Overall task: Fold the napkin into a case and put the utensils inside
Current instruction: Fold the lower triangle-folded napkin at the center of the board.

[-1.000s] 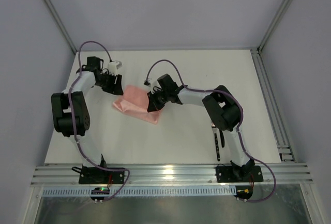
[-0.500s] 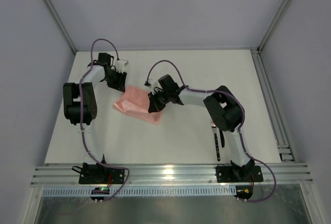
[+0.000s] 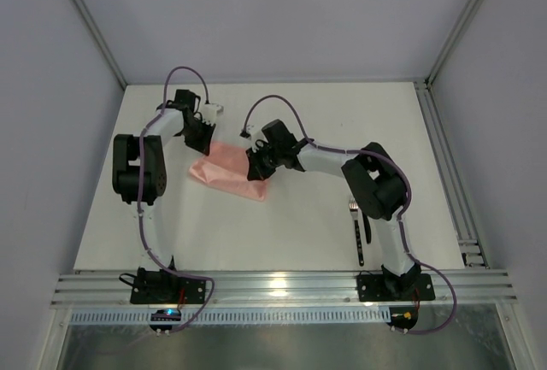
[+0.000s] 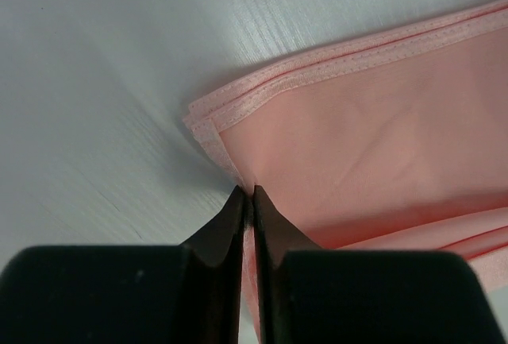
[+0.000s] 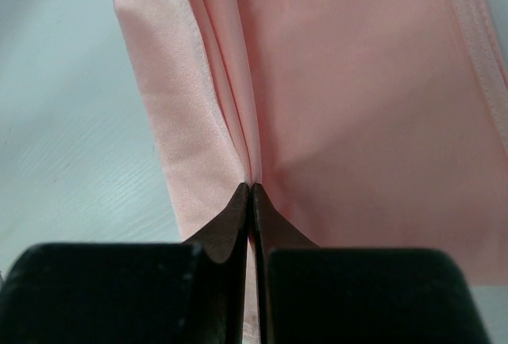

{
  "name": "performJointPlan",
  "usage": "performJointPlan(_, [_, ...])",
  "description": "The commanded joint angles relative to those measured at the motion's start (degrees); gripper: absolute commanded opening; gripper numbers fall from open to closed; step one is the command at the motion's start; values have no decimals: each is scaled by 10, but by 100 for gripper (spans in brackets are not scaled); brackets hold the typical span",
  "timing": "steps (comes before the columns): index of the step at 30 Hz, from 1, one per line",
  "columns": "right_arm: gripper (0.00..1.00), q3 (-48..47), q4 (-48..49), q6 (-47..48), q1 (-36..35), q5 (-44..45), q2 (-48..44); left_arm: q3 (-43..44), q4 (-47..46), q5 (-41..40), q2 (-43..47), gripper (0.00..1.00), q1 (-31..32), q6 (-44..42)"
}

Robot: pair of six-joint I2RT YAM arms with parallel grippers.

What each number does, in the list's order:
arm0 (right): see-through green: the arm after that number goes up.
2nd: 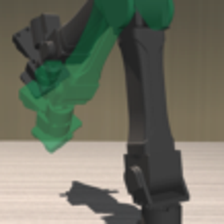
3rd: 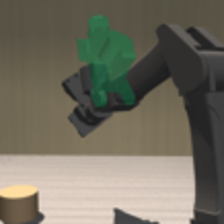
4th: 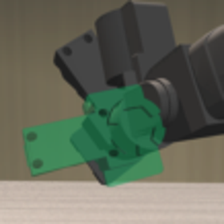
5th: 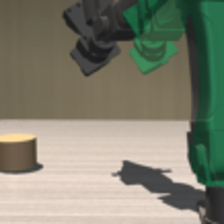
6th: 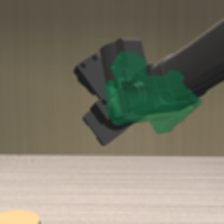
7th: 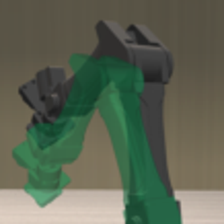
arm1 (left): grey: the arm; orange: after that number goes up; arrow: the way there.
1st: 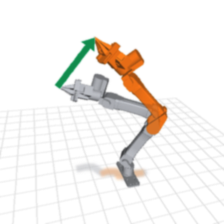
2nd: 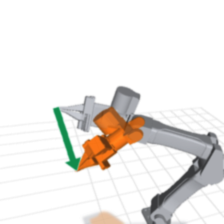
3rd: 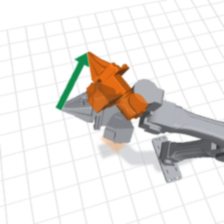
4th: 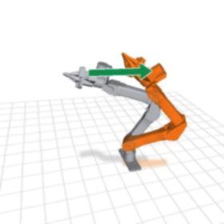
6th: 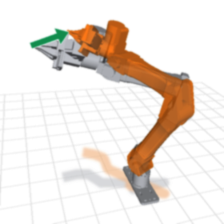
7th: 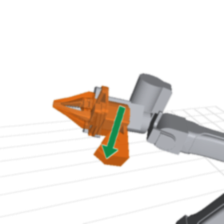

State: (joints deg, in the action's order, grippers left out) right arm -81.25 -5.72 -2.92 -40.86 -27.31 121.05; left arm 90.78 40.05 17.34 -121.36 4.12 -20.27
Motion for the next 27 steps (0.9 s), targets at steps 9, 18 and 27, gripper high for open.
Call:
performJointPlan(9, [4, -57, -28, 12, 4, 35, -11, -16, 6, -12, -6, 4, 2, -26])
performJointPlan(18, [4, -73, -44, 16, 6, 44, 34, -21, -6, -20, 26, 13, 2, -20])
performJointPlan(27, [4, -64, -39, 5, 7, 60, 45, -18, -4, -29, 52, 19, -1, -14])
